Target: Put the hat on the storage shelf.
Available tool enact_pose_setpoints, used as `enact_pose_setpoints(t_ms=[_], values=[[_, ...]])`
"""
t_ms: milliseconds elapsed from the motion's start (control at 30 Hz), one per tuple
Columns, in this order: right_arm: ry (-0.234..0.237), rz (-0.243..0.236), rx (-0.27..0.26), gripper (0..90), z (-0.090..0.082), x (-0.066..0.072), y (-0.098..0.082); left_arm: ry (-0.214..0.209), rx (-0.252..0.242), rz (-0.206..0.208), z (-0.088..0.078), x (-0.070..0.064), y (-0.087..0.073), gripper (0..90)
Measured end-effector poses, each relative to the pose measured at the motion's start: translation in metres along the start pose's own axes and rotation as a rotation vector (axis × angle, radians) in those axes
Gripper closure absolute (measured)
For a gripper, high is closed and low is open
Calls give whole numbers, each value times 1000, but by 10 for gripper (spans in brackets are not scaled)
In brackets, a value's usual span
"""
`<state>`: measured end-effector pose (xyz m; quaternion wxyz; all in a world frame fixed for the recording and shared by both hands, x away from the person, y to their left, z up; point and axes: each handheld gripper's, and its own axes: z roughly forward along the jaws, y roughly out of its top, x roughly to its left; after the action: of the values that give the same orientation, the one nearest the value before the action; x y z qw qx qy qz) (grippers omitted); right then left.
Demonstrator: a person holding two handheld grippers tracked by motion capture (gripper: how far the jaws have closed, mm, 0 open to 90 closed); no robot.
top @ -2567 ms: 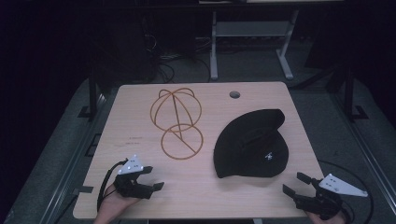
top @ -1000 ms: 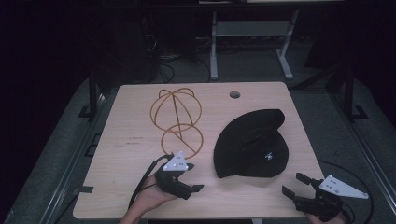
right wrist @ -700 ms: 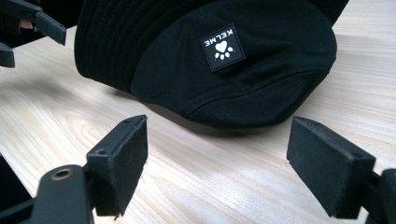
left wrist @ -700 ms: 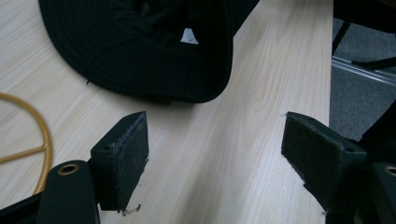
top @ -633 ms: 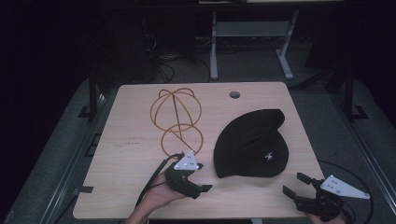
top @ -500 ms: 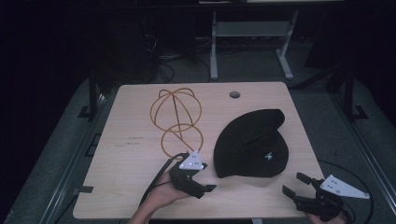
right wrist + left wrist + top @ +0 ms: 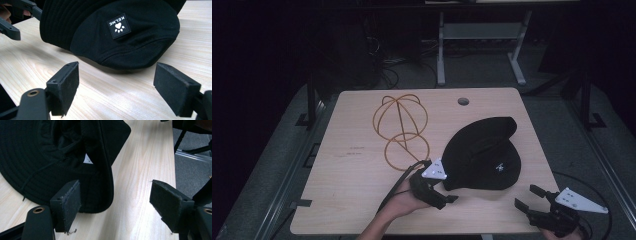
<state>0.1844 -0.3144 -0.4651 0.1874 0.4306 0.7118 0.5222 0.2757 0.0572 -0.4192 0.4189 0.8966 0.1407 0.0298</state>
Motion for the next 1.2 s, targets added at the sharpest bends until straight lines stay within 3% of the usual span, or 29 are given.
enact_pose_setpoints(t_ms=[200, 567, 767, 833, 933, 1100, 1200], values=[[-3, -3, -1, 200, 0, 0, 0, -5, 12, -1, 11, 2, 4, 266], [-13, 6, -5, 200, 1, -3, 1, 19, 17, 0, 27, 6, 10, 434], [-20, 22, -2, 200, 2, -7, 2, 41, 20, 27, 34, 4, 17, 654], [-26, 33, -4, 200, 3, -10, 3, 50, 28, 56, 36, 2, 20, 689], [-31, 62, -6, 200, 5, -15, 3, 58, 12, 85, 37, -2, 26, 799], [-40, 78, 0, 201, 6, -19, 5, 52, -15, 76, 37, -3, 30, 847], [-40, 115, 4, 202, 10, -24, 6, 47, -40, 58, 35, -1, 33, 855]])
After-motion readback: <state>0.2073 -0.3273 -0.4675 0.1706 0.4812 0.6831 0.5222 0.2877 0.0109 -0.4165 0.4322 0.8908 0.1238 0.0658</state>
